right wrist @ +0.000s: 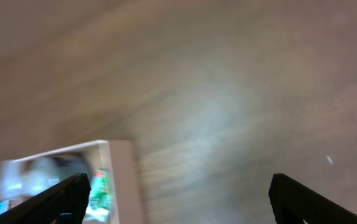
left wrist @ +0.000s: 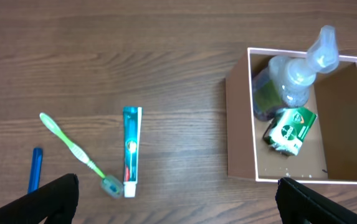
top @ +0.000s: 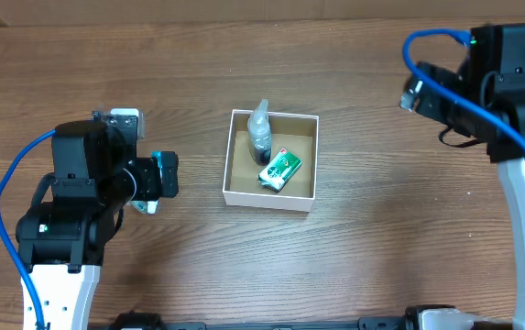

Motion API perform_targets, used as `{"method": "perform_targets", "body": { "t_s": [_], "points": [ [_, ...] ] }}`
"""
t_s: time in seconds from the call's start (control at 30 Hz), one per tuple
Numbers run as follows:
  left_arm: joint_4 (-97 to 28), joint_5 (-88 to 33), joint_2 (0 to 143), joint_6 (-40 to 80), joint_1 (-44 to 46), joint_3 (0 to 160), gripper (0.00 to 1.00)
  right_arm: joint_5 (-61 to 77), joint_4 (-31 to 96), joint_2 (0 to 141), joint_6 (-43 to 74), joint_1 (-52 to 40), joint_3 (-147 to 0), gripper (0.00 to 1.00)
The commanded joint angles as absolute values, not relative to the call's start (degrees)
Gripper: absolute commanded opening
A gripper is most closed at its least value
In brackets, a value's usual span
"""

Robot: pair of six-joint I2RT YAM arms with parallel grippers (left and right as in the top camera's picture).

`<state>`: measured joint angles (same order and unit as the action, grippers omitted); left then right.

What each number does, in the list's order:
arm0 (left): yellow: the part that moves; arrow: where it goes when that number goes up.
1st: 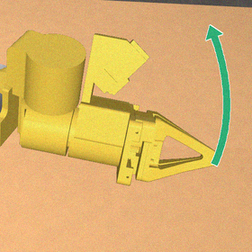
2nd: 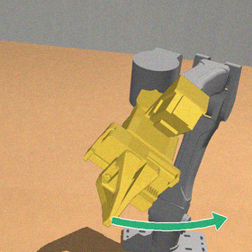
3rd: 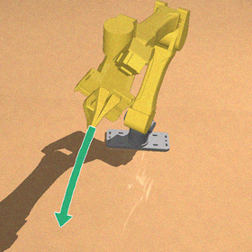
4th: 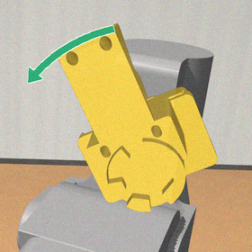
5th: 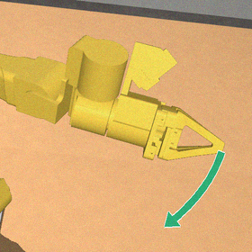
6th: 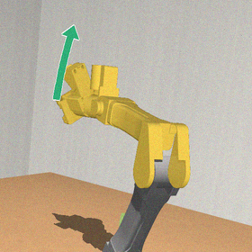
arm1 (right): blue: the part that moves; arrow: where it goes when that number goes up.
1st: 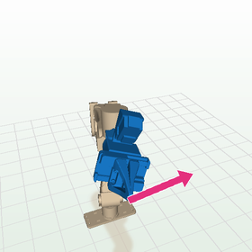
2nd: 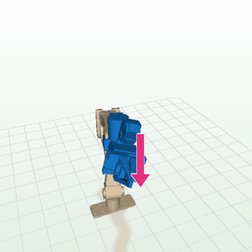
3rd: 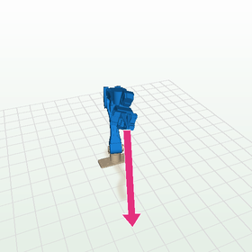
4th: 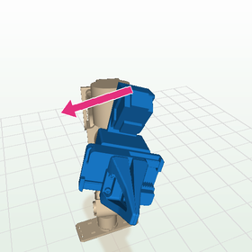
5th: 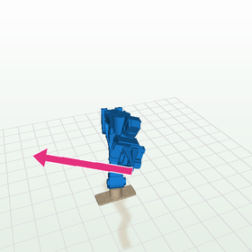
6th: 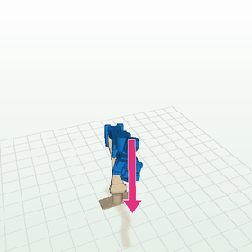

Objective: Pack container
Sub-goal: 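Grasp the teal toothpaste tube with the left gripper, then lower the toothpaste tube into the box and release it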

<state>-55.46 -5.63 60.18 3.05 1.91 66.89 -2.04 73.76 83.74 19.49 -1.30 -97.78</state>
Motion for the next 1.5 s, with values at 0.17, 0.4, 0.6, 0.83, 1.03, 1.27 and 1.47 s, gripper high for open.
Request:
{"method": "perform_targets", "body": {
  "t_s": [0.17,0.4,0.6,0.83,1.03,1.27,1.47],
  "points": [
    [-60.8,-1.2,60.3,6.9,2.3,69.1,1.00,2.5,74.8,74.9,17.6,2.6,-75.9,0.89],
    [-60.3,1.1,63.8,9.5,2.3,69.2,1.00,2.7,72.3,63.2,15.6,2.6,-68.6,1.00],
    [-58.4,1.5,85.8,11.2,-0.1,69.2,1.00,2.7,71.9,67.0,15.6,2.6,-68.6,1.00],
    [-50.9,-0.1,103.3,8.9,-2.7,69.2,1.00,2.7,71.9,67.3,15.2,2.6,-68.6,1.00],
    [-47.5,0.0,110.4,8.8,-2.6,69.2,1.00,2.7,71.9,67.3,15.2,2.6,-68.6,1.00],
    [-47.3,-0.1,113.7,8.8,-2.6,69.2,0.59,2.7,71.6,67.3,15.2,2.6,-68.6,1.00],
    [-48.2,0.6,113.6,9.1,-2.6,69.2,0.04,2.7,71.6,67.3,15.2,2.6,-68.6,1.00]
  ]
}}
